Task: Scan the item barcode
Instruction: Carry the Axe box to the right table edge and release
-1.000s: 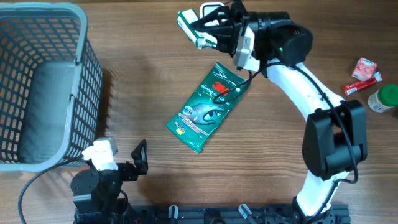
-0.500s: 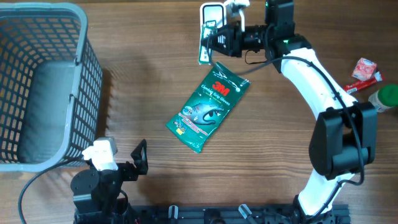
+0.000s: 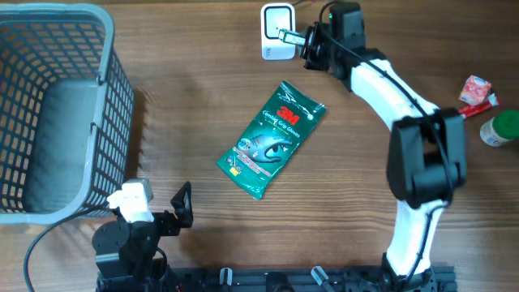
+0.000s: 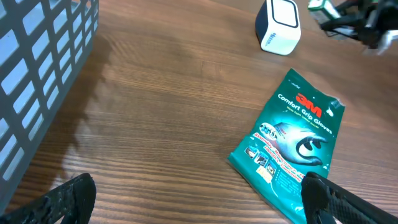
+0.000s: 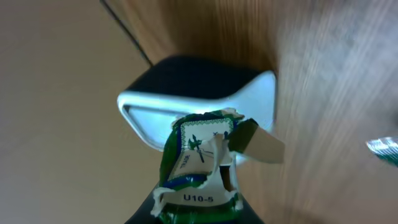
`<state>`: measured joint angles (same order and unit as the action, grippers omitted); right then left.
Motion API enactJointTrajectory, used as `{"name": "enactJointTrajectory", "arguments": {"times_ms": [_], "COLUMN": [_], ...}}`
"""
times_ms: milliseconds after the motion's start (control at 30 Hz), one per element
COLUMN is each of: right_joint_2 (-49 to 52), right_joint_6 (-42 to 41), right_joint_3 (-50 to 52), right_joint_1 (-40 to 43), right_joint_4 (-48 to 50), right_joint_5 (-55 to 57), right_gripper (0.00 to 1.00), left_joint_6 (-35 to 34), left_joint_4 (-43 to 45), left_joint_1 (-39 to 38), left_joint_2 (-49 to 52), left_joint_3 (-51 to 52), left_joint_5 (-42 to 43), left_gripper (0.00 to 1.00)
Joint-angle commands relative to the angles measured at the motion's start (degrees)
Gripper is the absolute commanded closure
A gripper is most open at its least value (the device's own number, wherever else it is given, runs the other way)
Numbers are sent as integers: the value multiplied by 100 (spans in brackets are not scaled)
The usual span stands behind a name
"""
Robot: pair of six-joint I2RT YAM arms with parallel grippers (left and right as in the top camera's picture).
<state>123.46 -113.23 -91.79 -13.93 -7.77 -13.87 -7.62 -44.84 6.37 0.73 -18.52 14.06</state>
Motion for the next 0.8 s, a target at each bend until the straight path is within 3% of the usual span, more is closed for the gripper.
{"name": "enactJointTrajectory", "arguments": {"times_ms": [0,133,400,633,700,767], "right_joint_2": [402,887,1305,1303,1224,1049], "right_joint_6": [-240,-22,354,1128,1600,2575], "right_joint_3": [-1095,-2116,-2264,-3110,-3521,-3840], "right_joint_1": [-103,-245,-308,-295,-199,103], "right_joint_4": [-341,-1029,-1445,-2754,-3630,-4811], "right_joint_5": [205,678,778,1237,1532,1906], "right_gripper": [95,95,95,95,95,95], "left_joint_6": [-13,-13,-13,-13,-13,-13], "left_joint_4": [15,15,15,15,15,15], "left_joint_1": [-15,-15,-15,-15,-15,-15], "left_joint_2": [-42,-42,-42,-42,-42,-42], "left_joint_3": [26,26,26,26,26,26], "left_joint_5": [70,70,70,70,70,70], "left_gripper": [0,0,0,0,0,0]}}
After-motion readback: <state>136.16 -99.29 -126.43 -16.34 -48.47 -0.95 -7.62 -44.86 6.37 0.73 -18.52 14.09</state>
